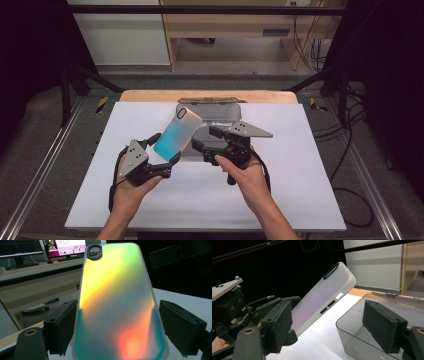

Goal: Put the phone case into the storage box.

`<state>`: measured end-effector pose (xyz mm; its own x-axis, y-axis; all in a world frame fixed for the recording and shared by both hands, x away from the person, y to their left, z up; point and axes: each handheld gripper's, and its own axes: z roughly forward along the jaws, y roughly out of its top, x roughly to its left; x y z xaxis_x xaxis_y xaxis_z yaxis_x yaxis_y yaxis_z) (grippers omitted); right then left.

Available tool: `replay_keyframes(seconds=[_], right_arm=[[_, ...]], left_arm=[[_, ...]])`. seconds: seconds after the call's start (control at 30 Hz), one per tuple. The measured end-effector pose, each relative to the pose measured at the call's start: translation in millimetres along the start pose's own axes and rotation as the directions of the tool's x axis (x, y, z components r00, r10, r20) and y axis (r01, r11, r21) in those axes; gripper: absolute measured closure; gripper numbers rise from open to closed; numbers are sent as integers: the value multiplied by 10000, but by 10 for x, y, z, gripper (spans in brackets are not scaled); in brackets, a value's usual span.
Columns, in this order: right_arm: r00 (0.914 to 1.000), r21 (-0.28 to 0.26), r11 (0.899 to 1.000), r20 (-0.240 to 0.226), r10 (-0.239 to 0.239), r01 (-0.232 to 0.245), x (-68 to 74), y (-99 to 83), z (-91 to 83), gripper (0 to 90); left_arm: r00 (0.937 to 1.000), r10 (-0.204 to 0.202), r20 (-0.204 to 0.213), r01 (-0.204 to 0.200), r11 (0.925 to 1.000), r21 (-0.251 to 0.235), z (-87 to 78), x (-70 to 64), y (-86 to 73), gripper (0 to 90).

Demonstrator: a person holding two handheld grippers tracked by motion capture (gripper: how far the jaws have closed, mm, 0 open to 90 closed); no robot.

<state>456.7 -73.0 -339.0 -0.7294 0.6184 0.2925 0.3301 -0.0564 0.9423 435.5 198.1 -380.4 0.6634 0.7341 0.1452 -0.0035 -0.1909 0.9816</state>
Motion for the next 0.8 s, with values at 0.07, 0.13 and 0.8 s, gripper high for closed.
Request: replay_keyframes(seconds=[0.07,0.13,0.8], right_arm=[[10000,-7,10000,-40,34,-34,4,-1,5,255],[9999,-10,10000,-92,87,-87,7,-4,14,262],[9986,-85,9990,-311,435,-438,-9,-9,79,398]], left_arm=[[10000,15,2,-15,10000,-18,-2,-5,3,173],[10000,21,9,-21,10000,-46,-2,-13,4,172],[9999,13,107,-9,9994,-348,-10,-87,12,172]])
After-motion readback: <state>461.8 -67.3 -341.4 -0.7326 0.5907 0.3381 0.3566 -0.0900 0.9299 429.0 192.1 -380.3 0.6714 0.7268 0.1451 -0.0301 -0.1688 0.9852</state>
